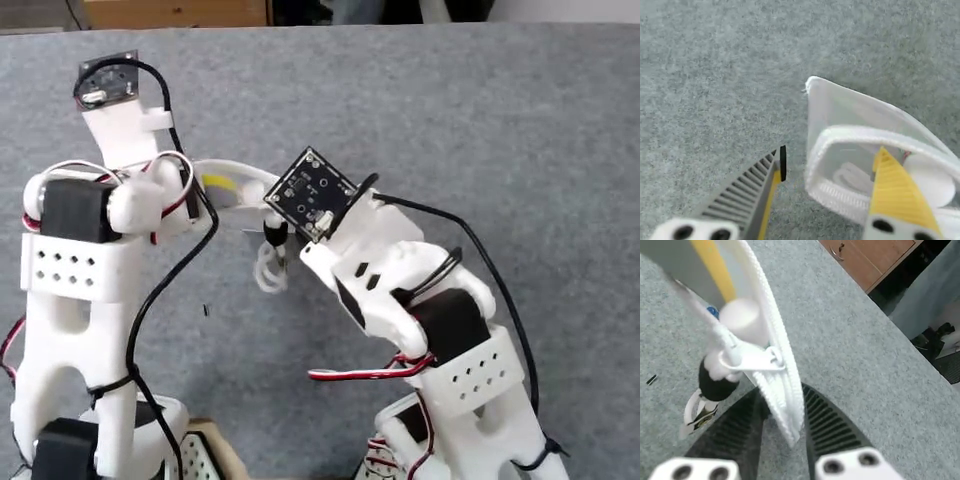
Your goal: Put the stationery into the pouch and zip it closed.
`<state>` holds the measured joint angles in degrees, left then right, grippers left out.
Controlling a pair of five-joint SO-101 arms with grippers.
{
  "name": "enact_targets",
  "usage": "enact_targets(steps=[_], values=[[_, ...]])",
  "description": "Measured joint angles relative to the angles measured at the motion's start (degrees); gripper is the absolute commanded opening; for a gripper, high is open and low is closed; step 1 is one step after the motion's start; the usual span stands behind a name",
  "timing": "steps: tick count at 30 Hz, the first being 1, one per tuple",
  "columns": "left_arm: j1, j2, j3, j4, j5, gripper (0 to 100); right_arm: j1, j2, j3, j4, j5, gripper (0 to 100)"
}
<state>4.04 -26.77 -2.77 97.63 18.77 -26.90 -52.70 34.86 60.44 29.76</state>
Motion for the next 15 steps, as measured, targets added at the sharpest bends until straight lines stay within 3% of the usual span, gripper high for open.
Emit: enact_targets(steps=[8,15], values=[[-0.3,0.0,3.8,-1.0,0.0,29,0.0,0.1,0.0,0.0,0.0,1.2],[-0.3,0.0,9.1,-6.8,0.0,27,0.0,0.1,0.0,0.0,0.0,1.2]])
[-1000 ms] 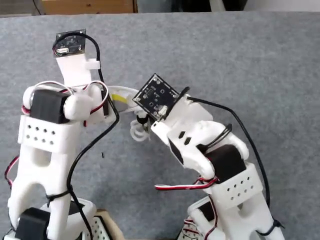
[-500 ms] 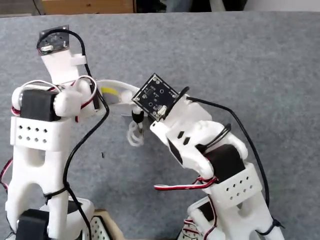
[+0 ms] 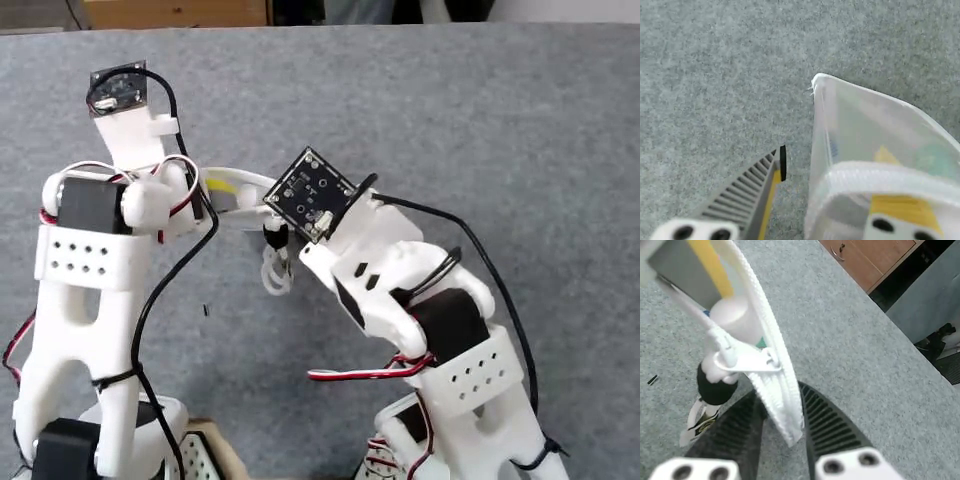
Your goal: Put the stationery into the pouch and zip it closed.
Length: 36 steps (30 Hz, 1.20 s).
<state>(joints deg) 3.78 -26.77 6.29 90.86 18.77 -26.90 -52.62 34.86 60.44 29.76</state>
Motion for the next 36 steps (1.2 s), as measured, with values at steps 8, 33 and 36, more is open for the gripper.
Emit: enact_targets(steps=[8,33,36], values=[[0.0,-0.4,1.7,-3.8,0.1,4,-0.1,0.0,0.0,0.0,0.0,1.2],[0.3,-0.7,1.7,-3.7,3.0,3,-0.1,0.4,-1.7,-0.2,0.0,12.6],[0.3,-0.7,1.7,-3.6,4.0,3,-0.1,0.4,-4.0,1.4,0.0,24.2]])
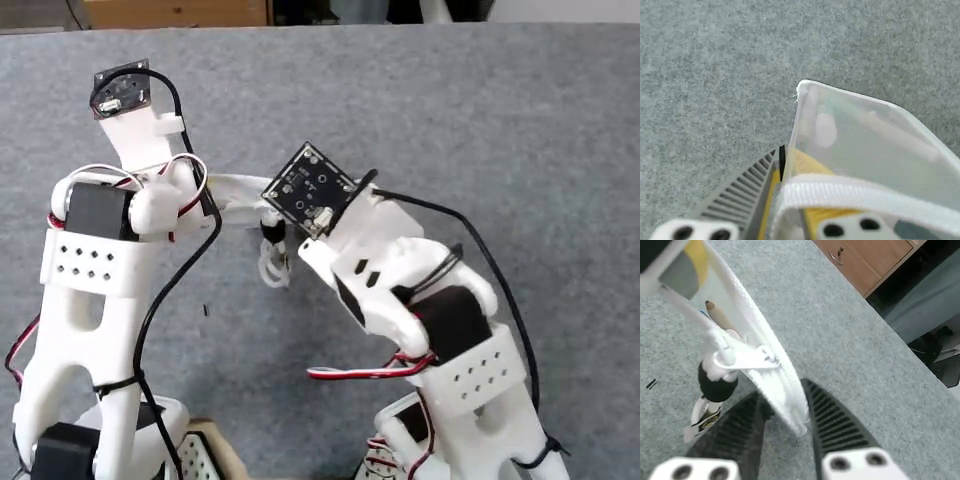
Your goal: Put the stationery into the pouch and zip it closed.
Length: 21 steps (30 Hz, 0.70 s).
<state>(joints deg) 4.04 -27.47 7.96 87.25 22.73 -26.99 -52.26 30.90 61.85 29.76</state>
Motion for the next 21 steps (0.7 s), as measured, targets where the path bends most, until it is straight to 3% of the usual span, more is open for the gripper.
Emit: enact_targets(steps=[3,14,21], values=[[-0.1,0.1,0.1,0.0,0.5,3,0.2,-1.1,-4.8,1.4,-0.3,29.9],[-0.1,0.1,0.1,0.0,0.6,3,0.3,-0.4,-14.5,8.2,-0.2,30.0],[-0.1,0.1,0.1,-1.3,2.4,3,-2.7,-0.4,-22.9,21.8,-4.1,30.0]])
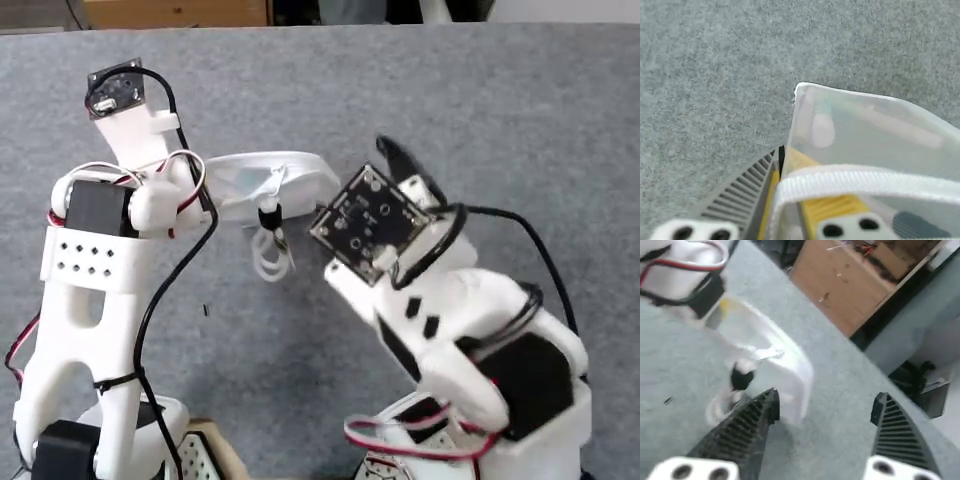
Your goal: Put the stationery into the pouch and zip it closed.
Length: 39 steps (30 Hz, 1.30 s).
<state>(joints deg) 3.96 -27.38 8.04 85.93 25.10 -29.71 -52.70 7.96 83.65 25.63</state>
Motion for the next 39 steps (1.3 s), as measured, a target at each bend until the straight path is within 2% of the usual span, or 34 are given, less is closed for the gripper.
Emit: enact_targets(steps=[4,7,11,14,20,31,33,39], values=[[0.0,0.0,0.0,-0.1,1.0,3,-5.0,-0.5,-1.1,5.5,-7.6,30.0],[0.0,0.0,0.0,-0.1,1.1,3,-7.6,-0.6,0.2,5.5,-15.6,30.0],[0.0,0.0,0.0,-0.2,1.3,3,-7.9,-0.1,6.6,0.1,-26.0,30.0],[0.0,0.0,0.0,-0.2,1.3,3,-7.9,0.0,12.3,-5.9,-30.2,30.0],[0.0,0.0,0.0,-0.2,1.3,3,-7.9,0.0,20.0,-16.5,-31.4,30.0],[0.0,0.0,0.0,-0.2,1.3,3,-7.9,0.1,28.6,-28.3,-31.4,29.8],[0.0,0.0,0.3,-0.2,1.3,3,-7.9,0.1,29.3,-29.1,-31.4,26.3],[0.0,-0.4,2.2,-0.2,1.3,3,-7.8,0.1,29.6,-29.2,-31.4,6.2]])
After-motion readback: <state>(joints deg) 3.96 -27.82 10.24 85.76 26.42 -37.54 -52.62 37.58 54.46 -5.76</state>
